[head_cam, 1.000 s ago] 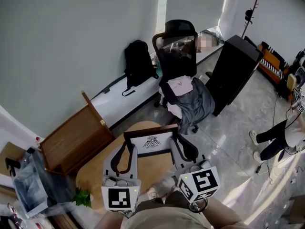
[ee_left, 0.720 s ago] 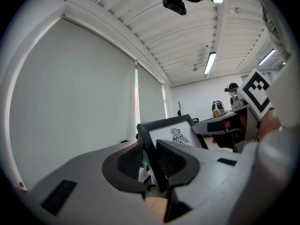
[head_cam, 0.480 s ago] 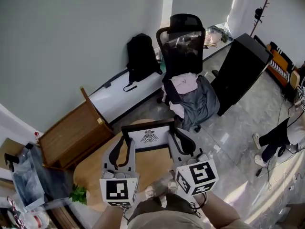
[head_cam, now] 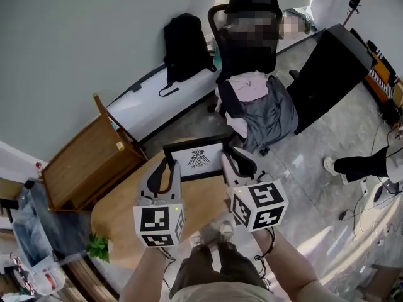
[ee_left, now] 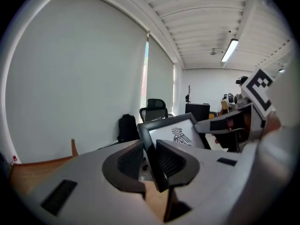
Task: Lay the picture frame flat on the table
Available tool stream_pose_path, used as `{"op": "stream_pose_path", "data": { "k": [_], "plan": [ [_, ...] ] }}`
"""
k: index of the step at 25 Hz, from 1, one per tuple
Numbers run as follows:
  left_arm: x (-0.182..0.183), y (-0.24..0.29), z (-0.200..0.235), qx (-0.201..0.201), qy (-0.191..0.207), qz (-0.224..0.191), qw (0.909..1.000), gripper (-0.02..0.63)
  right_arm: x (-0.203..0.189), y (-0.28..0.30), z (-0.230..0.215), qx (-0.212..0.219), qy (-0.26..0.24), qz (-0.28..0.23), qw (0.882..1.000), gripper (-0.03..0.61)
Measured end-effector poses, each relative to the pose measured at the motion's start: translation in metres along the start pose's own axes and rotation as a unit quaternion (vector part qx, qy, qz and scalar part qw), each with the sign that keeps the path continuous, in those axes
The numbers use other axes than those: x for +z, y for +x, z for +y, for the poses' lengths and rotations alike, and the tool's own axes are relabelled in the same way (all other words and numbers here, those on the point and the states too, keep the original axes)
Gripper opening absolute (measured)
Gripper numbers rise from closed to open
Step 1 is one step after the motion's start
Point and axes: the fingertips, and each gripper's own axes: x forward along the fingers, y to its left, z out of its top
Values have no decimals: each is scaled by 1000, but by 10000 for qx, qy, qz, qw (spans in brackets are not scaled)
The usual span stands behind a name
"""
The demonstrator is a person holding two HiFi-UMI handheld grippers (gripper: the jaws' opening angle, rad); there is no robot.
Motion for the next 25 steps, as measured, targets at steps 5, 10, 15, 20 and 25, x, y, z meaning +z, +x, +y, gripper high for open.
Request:
{"op": "stream_pose_path", "data": {
  "k": [5, 10, 15, 20, 25],
  "plan": [
    [-60, 46, 12, 26, -287, 483, 9984, 81, -54, 46, -19, 4, 151, 509, 9986, 54],
    [-130, 78, 18, 76, -530, 981, 9937, 80, -120, 83, -34, 17, 250, 1006, 9946, 54],
    [-199, 103, 21, 154, -809, 1368, 9872, 72, -196, 112, -47, -42, 536, 1514, 9870, 54],
    [-271, 131, 18, -52, -851, 1662, 9824, 72, -266, 138, -64, -40, 644, 1842, 9808, 54],
    [-353, 152, 22, -93, -1095, 2022, 9732, 72, -337, 165, -70, 20, 580, 2146, 9750, 55]
  ]
}}
